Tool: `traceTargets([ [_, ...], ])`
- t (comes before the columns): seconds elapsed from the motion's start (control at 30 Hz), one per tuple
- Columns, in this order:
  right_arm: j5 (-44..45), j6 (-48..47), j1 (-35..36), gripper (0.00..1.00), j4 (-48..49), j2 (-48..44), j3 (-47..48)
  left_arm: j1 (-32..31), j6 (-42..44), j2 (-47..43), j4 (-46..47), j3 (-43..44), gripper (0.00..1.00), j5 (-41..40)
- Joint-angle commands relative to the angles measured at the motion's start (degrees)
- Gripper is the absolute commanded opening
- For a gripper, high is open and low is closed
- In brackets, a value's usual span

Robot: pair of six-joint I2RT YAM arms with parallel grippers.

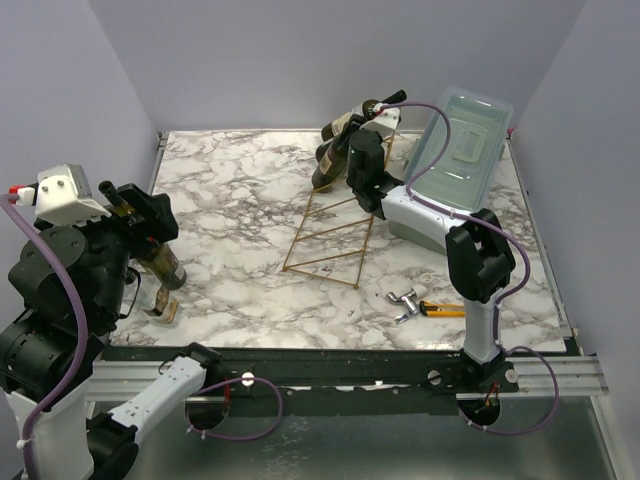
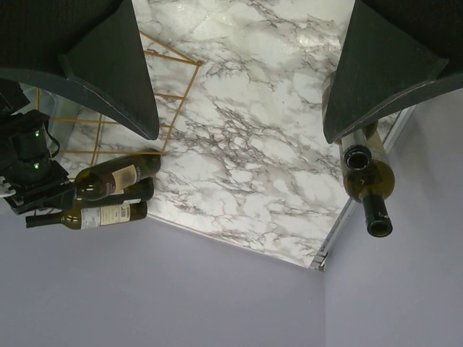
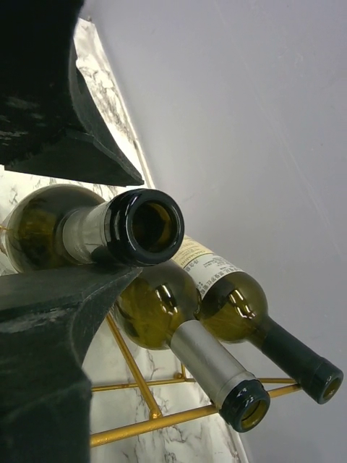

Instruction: Put the wine bottle on the wine rack

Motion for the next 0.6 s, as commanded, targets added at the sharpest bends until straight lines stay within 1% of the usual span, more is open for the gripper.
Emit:
traceTargets([
  [0.0, -0.7, 0.7, -0.1, 0.51, 0.9, -2.4, -0.2, -0.3, -0.8, -0.8, -0.5, 0.4, 0.97, 1.5],
  [0.13, -0.7, 0.3, -0.1, 0.56, -0.4, -3.0, 0.2, -0.3, -1.2, -1.1, -0.9, 0.7, 0.97, 1.6],
  [0.2, -0.4, -0.2, -0.2, 0.62, -1.0, -3.3, 0.3, -0.3, -1.3, -1.1, -1.1, 0.8, 0.97, 1.7],
  [0.33, 0.4, -1.2, -0.2, 0.71, -2.1, -3.9, 0.3, -0.3, -1.6, -1.3, -1.3, 0.7, 0.97, 2.0],
  [0.4, 1.0, -1.6, -0.1, 0.73, -3.0, -4.1, 0.4, -0.3, -1.7, -1.4, -1.2, 0.7, 0.97, 2.0],
  [0.47, 1.8, -1.6, -0.1, 0.74, -4.5, -4.2, 0.9, -0.3, -1.7, -1.4, -1.3, 0.6, 0.97, 2.1],
  [0.53, 2.4, -1.7, -0.1, 0.79, -5.7, -4.3, 1.2, -0.3, -1.8, -1.4, -1.3, 0.6, 0.97, 2.2],
  [0.57, 2.6, -1.8, -0.1, 0.79, -6.1, -4.4, 1.4, -0.3, -1.8, -1.4, -1.3, 0.6, 0.97, 2.2],
])
